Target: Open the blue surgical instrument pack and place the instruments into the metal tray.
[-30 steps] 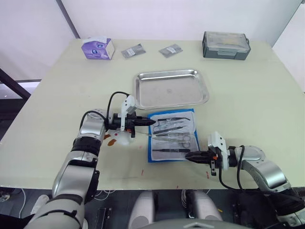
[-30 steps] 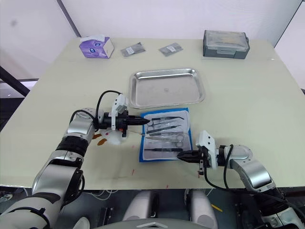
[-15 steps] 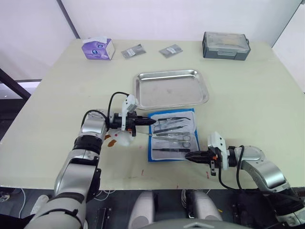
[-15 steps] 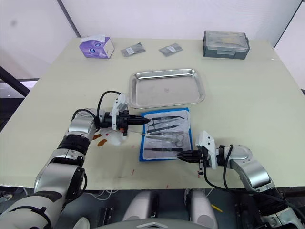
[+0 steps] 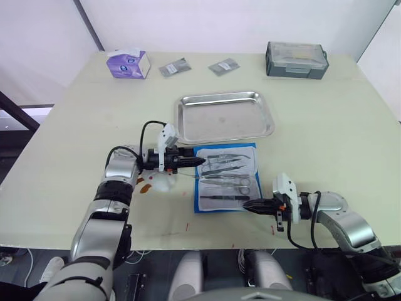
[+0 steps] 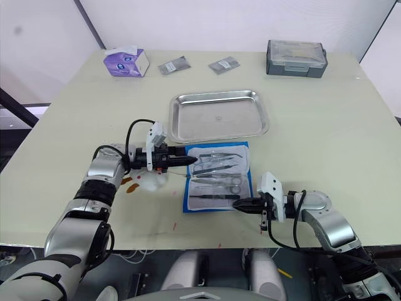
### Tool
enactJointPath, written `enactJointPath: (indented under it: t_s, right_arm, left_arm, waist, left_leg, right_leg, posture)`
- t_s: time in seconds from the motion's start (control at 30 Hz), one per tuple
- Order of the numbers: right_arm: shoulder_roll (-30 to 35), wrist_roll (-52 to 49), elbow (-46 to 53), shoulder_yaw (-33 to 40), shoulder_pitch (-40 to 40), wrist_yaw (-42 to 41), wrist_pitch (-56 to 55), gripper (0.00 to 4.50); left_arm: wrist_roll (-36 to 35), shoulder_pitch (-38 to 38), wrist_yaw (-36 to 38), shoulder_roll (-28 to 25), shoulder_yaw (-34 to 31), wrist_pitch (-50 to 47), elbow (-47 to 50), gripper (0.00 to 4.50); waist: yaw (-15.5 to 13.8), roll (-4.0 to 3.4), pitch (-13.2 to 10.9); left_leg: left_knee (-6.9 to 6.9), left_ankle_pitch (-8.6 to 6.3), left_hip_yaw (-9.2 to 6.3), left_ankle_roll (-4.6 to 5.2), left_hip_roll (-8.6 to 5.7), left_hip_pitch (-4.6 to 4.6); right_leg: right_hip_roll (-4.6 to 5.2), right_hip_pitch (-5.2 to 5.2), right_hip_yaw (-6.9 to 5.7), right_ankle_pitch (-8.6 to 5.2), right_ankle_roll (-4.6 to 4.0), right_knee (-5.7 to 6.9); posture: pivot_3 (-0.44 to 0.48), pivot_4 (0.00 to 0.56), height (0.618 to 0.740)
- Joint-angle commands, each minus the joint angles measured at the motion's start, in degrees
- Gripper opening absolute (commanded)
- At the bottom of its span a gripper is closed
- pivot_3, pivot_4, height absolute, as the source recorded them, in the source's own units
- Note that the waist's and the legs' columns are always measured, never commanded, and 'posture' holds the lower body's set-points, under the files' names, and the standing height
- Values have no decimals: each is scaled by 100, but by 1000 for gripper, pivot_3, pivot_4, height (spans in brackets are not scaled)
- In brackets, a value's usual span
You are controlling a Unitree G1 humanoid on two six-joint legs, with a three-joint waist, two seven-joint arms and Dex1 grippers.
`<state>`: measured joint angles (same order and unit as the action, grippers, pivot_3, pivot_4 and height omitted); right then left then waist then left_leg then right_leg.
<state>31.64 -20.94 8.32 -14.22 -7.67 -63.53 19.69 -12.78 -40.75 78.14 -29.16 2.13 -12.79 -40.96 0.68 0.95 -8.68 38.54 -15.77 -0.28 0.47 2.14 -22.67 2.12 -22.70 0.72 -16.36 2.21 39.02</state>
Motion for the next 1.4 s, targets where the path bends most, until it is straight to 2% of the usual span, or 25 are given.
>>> enactJointPath:
  t_s: [0.03,0.37,0.7,0.8,0.9,0.93,0.97,1.0,1.07,1.1,1.27,1.3,1.37,1.4]
  right_arm:
    - [2,43,-128,-51,102,20,73,0]
    - [-37,30,-104,-34,120,50,69,0]
    - [133,-134,467,229,148,90,105,0]
    - [166,-302,715,418,164,173,217,1174]
    - [198,-434,846,548,194,223,325,2607]
    - [207,-462,873,587,206,236,337,2850]
    - [237,-534,936,669,225,250,375,3324]
    - [261,-586,982,724,239,261,401,3508]
    - [289,-677,1068,851,250,304,424,4298]
    - [293,-726,1104,895,256,317,439,4416]
    - [301,-1036,1311,1190,185,406,539,4416]
    - [273,-1021,1300,1230,125,440,452,4500]
    - [192,-996,1242,1291,-9,509,277,4500]
    - [182,-997,1222,1304,-65,507,245,4500]
  left_arm:
    - [-222,25,94,-71,-221,153,220,2281]
    - [-814,238,489,-128,-524,85,961,2281]
    - [-1148,471,809,-464,-653,142,1527,2281]
    - [-1222,649,1020,-728,-714,204,1758,2395]
    - [-1300,795,1236,-947,-716,197,2011,2395]
    - [-1325,849,1326,-1031,-683,143,2115,2395]
    - [-1397,1000,1386,-1234,-570,201,2346,2395]
    - [-1452,1109,1418,-1379,-489,245,2510,2395]
    - [-1620,1247,1436,-1513,-509,180,2816,2395]
    - [-1670,1263,1436,-1531,-542,127,2884,2395]
    - [-1752,1390,1430,-1668,-530,211,3212,2395]
    - [-1771,1448,1431,-1695,-523,214,3304,2806]
    - [-1838,1552,1407,-1730,-535,155,3477,3134]
    - [-1875,1593,1382,-1744,-547,103,3550,3653]
  waist:
    - [1,0,0]
    - [8,1,0]
    - [1,1,-1]
    - [8,0,-3]
    - [7,0,-3]
    - [5,0,-3]
    - [4,0,-3]
    - [4,0,-3]
    - [7,-2,-6]
    - [5,-2,-6]
    - [-8,-2,-6]
    - [-5,-2,-6]
    - [16,-1,-7]
    - [18,-2,-7]
  left_leg:
    - [0,0,0,0,0,0]
    - [0,0,-2,0,1,-2]
    - [0,0,-3,0,1,-7]
    - [0,0,-4,0,1,-9]
    - [-1,0,-6,0,1,-9]
    - [-1,0,-6,0,1,-9]
    - [-2,0,-6,0,1,-9]
    - [-2,0,-6,0,1,-9]
    - [-2,0,-6,0,2,-10]
    - [-4,0,-5,0,3,-10]
    - [-3,0,-6,0,1,-12]
    - [-3,0,-5,0,1,-12]
    - [-3,0,-5,0,1,-12]
    - [-3,0,-5,0,3,-10]
  right_leg:
    - [0,0,0,0,0,0]
    - [0,0,-1,0,0,-1]
    - [0,-1,-2,0,0,-4]
    - [0,-2,0,0,0,-6]
    - [-1,-2,-1,0,0,-5]
    - [0,-2,0,0,0,-6]
    - [-1,-2,-1,0,0,-6]
    - [0,-2,0,0,0,-6]
    - [0,-3,2,0,0,-7]
    - [1,-4,3,0,0,-7]
    - [0,-2,4,-1,0,-9]
    - [0,-2,5,-1,0,-9]
    - [0,-3,6,-1,0,-9]
    - [-2,-3,7,-1,0,-8]
  posture:
    - [0,150,734]
    - [0,150,734]
    - [0,150,734]
    - [0,150,734]
    - [0,150,734]
    - [0,150,734]
    - [0,150,734]
    - [0,150,734]
    - [0,150,734]
    - [0,150,734]
    - [0,150,734]
    - [0,150,734]
    - [0,150,734]
    - [0,150,734]
